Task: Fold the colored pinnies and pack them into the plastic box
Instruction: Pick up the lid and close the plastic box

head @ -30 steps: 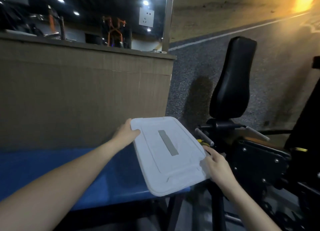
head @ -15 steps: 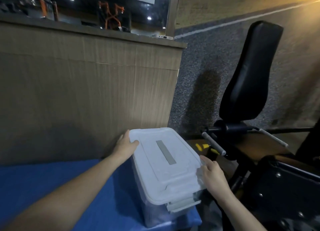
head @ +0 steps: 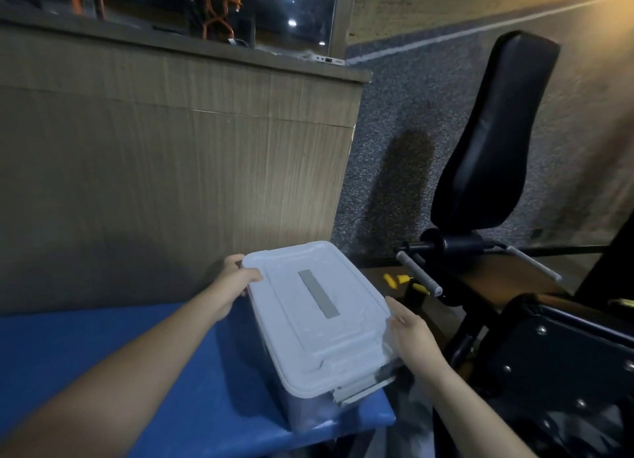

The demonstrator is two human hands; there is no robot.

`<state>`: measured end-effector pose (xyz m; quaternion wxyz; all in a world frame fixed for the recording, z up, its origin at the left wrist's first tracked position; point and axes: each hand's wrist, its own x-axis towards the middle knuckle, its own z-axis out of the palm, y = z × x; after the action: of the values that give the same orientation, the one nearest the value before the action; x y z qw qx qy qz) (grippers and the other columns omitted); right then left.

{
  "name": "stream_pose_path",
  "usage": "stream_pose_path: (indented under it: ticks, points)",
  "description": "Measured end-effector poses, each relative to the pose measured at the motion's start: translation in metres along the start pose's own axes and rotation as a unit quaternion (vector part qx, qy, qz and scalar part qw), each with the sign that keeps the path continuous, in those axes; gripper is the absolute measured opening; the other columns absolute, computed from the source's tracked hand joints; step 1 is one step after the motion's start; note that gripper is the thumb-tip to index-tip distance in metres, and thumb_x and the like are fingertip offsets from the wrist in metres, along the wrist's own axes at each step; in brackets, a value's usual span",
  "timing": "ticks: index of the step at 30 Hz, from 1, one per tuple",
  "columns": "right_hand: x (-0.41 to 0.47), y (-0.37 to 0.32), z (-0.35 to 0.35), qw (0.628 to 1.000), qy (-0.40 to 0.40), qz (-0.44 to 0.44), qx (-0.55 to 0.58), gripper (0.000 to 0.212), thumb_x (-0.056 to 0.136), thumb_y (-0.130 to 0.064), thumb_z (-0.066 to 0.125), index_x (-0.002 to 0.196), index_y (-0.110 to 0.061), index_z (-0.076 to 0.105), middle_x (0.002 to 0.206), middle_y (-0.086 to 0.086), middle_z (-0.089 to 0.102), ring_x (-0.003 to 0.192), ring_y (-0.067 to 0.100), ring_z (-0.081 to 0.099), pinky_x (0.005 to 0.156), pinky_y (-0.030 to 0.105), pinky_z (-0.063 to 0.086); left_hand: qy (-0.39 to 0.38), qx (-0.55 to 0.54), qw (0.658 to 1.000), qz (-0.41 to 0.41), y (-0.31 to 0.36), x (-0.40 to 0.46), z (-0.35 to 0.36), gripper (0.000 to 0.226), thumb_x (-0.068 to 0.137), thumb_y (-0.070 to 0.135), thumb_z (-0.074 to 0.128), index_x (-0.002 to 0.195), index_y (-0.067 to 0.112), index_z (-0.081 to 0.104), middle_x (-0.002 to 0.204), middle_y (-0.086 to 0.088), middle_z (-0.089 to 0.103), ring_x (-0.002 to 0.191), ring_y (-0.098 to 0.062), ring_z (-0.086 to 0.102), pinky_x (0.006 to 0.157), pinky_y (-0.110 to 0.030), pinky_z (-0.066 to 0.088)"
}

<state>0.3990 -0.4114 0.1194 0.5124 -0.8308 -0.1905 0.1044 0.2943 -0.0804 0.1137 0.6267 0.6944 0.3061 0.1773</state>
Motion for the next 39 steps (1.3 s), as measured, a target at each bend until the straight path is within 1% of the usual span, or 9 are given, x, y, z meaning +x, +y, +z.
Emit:
stream_pose_path:
  ticks: [3, 9, 12, 15, 22, 29, 32, 36, 39]
  points:
    - [0.001, -0.011, 0.0, 0.997, 0.025, 0.039, 0.054, 0.019, 0.099, 0.003, 0.052, 0.109, -0.009, 0.062, 0.084, 0.007, 0.067, 0.071, 0.017, 0.061, 0.054, 0.016, 0.047, 0.022, -0.006, 1.0, -0.013, -0.001, -0.023, -0.019, 0.086, 0.051, 0.025, 0.069, 0.133, 0.011, 0.045, 0.094, 0.0, 0.053, 0.071, -0.016, 0.045, 0.054, -0.028, 0.034]
    - [0.019, -0.037, 0.035, 0.99, 0.062, 0.083, 0.092, 0.014, 0.09, -0.015, 0.071, 0.098, -0.005, 0.064, 0.082, 0.015, 0.066, 0.071, 0.025, 0.059, 0.059, 0.031, 0.045, 0.043, 0.041, 0.998, 0.004, -0.014, -0.082, -0.072, 0.038, 0.06, 0.034, 0.065, 0.093, 0.015, 0.061, 0.074, 0.002, 0.05, 0.061, -0.014, 0.038, 0.052, -0.025, 0.029]
    - [0.03, -0.049, 0.064, 0.993, 0.035, 0.059, 0.093, 0.014, 0.089, -0.013, 0.074, 0.093, -0.002, 0.066, 0.083, 0.022, 0.068, 0.069, 0.03, 0.062, 0.058, 0.033, 0.049, 0.081, 0.04, 0.996, -0.008, -0.029, -0.103, -0.109, 0.035, 0.083, 0.034, 0.069, 0.106, 0.016, 0.051, 0.087, 0.0, 0.051, 0.065, -0.014, 0.042, 0.055, -0.028, 0.032]
    - [0.041, -0.062, 0.1, 0.998, 0.008, 0.03, 0.063, 0.013, 0.09, -0.012, 0.073, 0.089, -0.002, 0.065, 0.077, 0.019, 0.064, 0.059, 0.024, 0.056, 0.04, 0.021, 0.042, 0.105, 0.087, 0.99, -0.021, -0.038, -0.12, -0.151, 0.034, 0.09, 0.038, 0.068, 0.106, 0.015, 0.047, 0.092, -0.002, 0.053, 0.07, -0.014, 0.046, 0.06, -0.031, 0.034]
    - [0.071, -0.09, 0.182, 0.998, -0.059, -0.034, -0.013, 0.006, 0.089, -0.021, 0.068, 0.09, -0.014, 0.067, 0.081, 0.004, 0.071, 0.075, 0.025, 0.066, 0.073, 0.037, 0.053, 0.112, 0.152, 0.981, -0.054, -0.042, -0.157, -0.217, 0.042, 0.085, 0.046, 0.072, 0.093, 0.016, 0.043, 0.065, -0.002, 0.049, 0.053, -0.014, 0.042, 0.051, -0.027, 0.031]
    - [0.069, -0.124, 0.225, 0.984, -0.118, -0.11, -0.07, 0.008, 0.094, -0.017, 0.064, 0.087, -0.02, 0.06, 0.073, 0.003, 0.064, 0.06, 0.015, 0.054, 0.056, 0.025, 0.044, 0.093, 0.18, 0.977, -0.062, -0.049, -0.182, -0.254, 0.046, 0.083, 0.05, 0.074, 0.086, 0.018, 0.042, 0.065, 0.0, 0.049, 0.054, -0.011, 0.045, 0.05, -0.025, 0.033]
    - [0.063, -0.132, 0.233, 0.981, -0.121, -0.127, -0.087, 0.004, 0.095, -0.022, 0.063, 0.091, -0.022, 0.063, 0.082, 0.002, 0.066, 0.075, 0.021, 0.061, 0.066, 0.028, 0.041, 0.094, 0.187, 0.973, -0.095, -0.053, -0.185, -0.266, 0.055, 0.074, 0.066, 0.073, 0.085, 0.019, 0.045, 0.062, 0.0, 0.054, 0.056, -0.014, 0.047, 0.05, -0.029, 0.033]
    - [0.047, -0.132, 0.223, 0.984, -0.11, -0.081, -0.115, 0.026, 0.095, -0.036, 0.055, 0.118, -0.024, 0.059, 0.104, 0.005, 0.067, 0.094, 0.027, 0.064, 0.077, 0.031, 0.045, 0.127, 0.196, 0.969, -0.079, -0.047, -0.181, -0.267, 0.066, 0.059, 0.079, 0.068, 0.076, 0.021, 0.042, 0.064, 0.003, 0.047, 0.061, -0.015, 0.044, 0.058, -0.032, 0.031]
    - [0.038, -0.113, 0.211, 0.989, -0.123, -0.028, -0.08, 0.059, 0.076, -0.056, 0.06, 0.118, -0.015, 0.056, 0.106, 0.0, 0.068, 0.093, 0.022, 0.066, 0.08, 0.035, 0.053, 0.183, 0.206, 0.96, -0.056, -0.036, -0.173, -0.258, 0.071, 0.055, 0.076, 0.067, 0.086, 0.017, 0.045, 0.082, 0.004, 0.052, 0.072, -0.013, 0.049, 0.063, -0.032, 0.034]
